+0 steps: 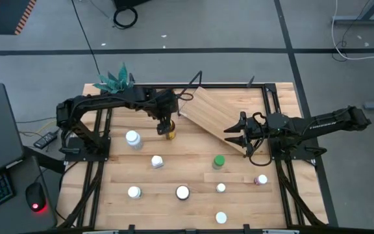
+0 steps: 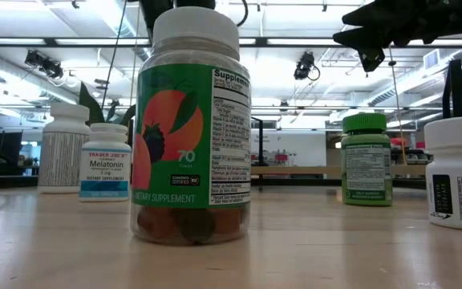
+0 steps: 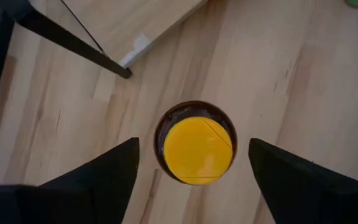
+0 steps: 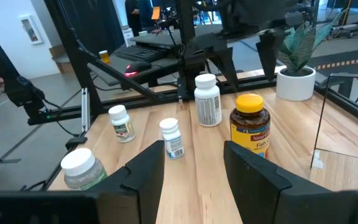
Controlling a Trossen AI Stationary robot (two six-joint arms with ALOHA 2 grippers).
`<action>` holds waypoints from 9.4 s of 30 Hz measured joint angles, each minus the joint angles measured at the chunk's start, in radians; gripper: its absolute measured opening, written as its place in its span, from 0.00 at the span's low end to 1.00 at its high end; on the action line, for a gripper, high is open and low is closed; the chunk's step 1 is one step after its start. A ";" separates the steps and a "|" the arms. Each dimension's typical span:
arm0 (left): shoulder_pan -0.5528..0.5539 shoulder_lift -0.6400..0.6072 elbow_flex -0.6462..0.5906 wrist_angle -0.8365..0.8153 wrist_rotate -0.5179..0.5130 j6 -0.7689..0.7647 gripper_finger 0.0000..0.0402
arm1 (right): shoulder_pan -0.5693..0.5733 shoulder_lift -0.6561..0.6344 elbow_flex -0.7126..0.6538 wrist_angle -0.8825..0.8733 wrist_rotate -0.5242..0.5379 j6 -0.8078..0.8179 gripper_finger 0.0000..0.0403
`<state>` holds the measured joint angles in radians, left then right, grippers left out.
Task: Pick and place medicine bottles onto shelf by color
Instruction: Put the yellow pill bottle on the shelf, then put the white and red pill bottle on the shelf
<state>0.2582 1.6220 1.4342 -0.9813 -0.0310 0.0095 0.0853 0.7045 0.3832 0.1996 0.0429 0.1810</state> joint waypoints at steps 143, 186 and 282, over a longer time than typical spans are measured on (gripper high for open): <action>0.102 0.608 0.922 -0.316 -0.059 0.238 0.72 | 0.110 0.102 0.042 -0.068 -0.008 0.114 0.43; -0.331 0.299 0.895 -0.589 -0.238 -0.176 0.72 | 0.218 0.166 0.042 -0.043 0.089 0.219 0.43; -0.108 -0.378 -0.398 -0.275 -0.081 -0.495 0.87 | 0.159 0.276 0.042 0.256 0.145 -0.043 0.83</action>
<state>0.1497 1.2438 1.0359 -1.2562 -0.1119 -0.4858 0.2440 0.9810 0.4248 0.4557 0.1875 0.1379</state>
